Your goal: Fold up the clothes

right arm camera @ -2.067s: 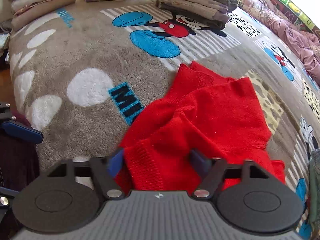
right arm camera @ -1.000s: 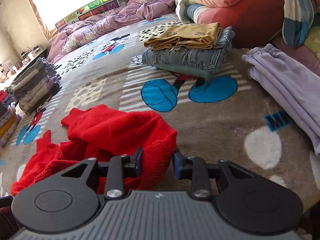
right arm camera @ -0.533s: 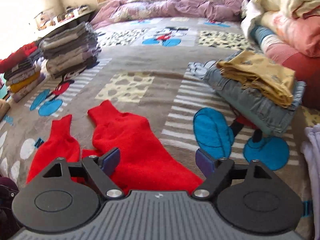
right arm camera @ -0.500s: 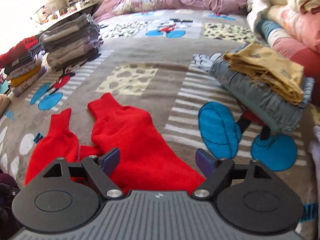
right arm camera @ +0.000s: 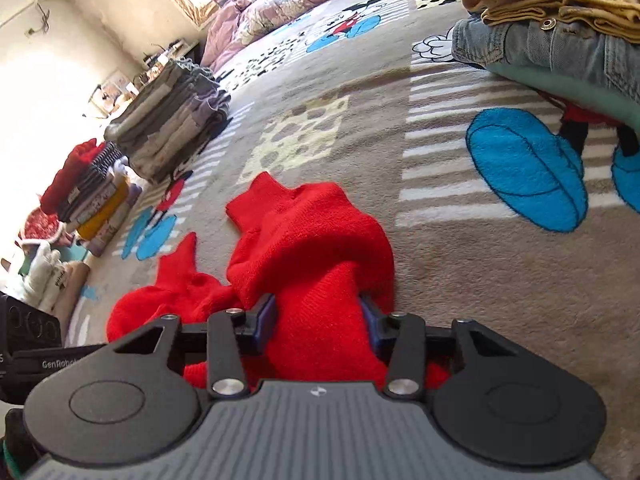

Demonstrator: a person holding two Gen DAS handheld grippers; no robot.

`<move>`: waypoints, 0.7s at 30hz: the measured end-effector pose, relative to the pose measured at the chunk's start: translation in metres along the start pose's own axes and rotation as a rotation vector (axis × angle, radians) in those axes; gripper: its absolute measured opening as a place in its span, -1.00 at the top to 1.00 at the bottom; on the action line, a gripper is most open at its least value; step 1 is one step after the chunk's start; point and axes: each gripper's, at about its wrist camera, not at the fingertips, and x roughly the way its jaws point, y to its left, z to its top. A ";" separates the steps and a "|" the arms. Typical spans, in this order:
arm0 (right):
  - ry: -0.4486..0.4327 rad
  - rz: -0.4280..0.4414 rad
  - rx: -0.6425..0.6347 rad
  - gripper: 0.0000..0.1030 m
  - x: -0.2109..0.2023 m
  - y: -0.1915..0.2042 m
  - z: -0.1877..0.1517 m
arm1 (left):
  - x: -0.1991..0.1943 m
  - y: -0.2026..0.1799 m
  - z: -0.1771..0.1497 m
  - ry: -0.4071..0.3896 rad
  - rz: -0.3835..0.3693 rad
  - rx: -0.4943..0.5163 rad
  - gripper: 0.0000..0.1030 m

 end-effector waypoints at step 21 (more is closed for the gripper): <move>-0.282 -0.086 0.142 -0.25 0.044 0.042 0.018 | -0.045 0.080 0.076 -0.254 0.351 0.016 -0.61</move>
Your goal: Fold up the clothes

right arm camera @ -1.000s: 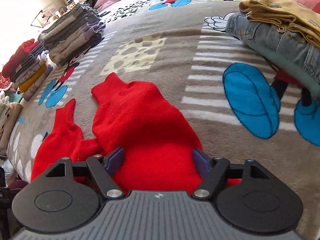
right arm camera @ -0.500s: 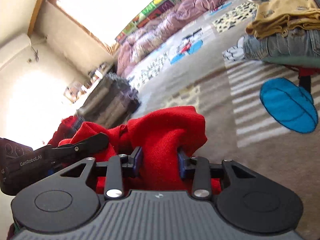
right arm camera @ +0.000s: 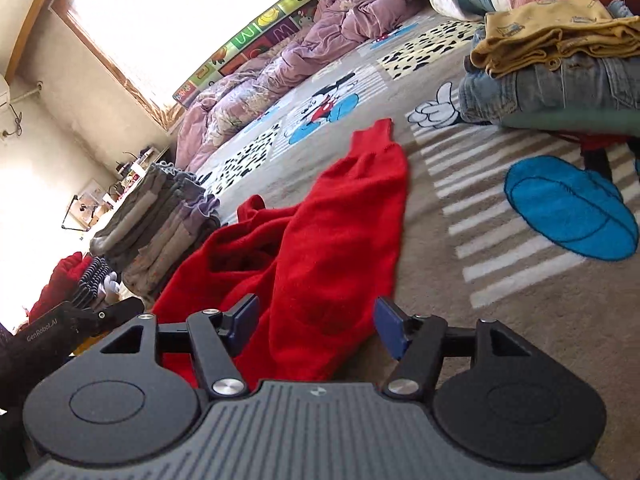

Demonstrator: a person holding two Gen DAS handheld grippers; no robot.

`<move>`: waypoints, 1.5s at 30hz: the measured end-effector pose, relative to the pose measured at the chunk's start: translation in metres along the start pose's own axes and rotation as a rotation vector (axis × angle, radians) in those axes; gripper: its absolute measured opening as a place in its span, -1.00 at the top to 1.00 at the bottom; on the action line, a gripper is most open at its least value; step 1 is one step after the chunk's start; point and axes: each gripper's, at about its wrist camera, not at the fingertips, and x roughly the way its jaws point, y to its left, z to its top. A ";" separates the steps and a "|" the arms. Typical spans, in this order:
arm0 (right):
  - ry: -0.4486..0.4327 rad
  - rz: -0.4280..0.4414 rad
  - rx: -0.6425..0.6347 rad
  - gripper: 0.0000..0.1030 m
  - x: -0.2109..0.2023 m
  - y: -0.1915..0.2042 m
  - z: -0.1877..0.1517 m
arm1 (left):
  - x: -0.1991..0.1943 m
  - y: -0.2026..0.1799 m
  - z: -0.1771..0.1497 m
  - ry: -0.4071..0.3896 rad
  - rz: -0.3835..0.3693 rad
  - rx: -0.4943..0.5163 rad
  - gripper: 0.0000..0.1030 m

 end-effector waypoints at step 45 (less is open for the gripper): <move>-0.049 0.065 0.278 -0.08 -0.100 -0.024 -0.145 | -0.150 0.022 -0.080 -0.018 -0.018 -0.192 -0.20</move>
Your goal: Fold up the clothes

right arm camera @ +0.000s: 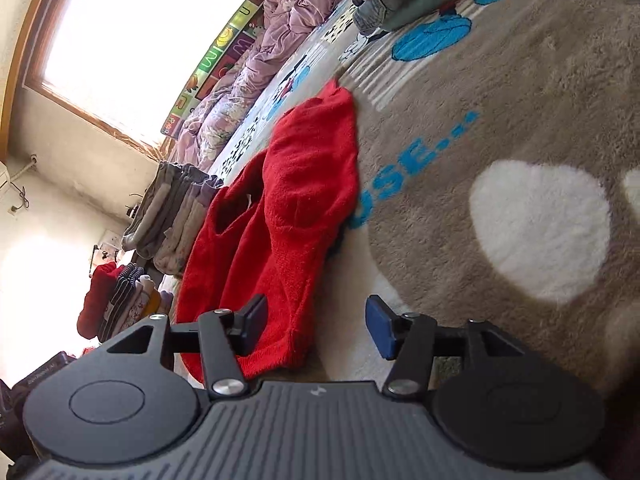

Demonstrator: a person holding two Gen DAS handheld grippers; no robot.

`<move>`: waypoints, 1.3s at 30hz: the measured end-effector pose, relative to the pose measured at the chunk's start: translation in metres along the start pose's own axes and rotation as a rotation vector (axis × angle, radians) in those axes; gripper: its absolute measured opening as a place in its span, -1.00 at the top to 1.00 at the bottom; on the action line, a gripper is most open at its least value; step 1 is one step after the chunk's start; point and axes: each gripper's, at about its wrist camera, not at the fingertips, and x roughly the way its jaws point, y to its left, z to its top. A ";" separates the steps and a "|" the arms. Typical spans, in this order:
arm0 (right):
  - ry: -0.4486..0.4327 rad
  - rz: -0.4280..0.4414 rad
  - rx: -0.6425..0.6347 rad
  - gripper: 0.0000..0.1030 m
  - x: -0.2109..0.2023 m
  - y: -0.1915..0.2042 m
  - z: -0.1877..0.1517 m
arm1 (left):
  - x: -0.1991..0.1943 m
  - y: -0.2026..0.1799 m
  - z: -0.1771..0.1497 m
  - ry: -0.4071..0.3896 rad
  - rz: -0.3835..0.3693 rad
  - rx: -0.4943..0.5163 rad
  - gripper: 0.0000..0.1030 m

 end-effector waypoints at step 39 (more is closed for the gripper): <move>-0.048 -0.227 -0.428 -1.00 0.044 0.022 0.011 | 0.201 -0.031 0.098 0.140 0.200 0.374 -0.64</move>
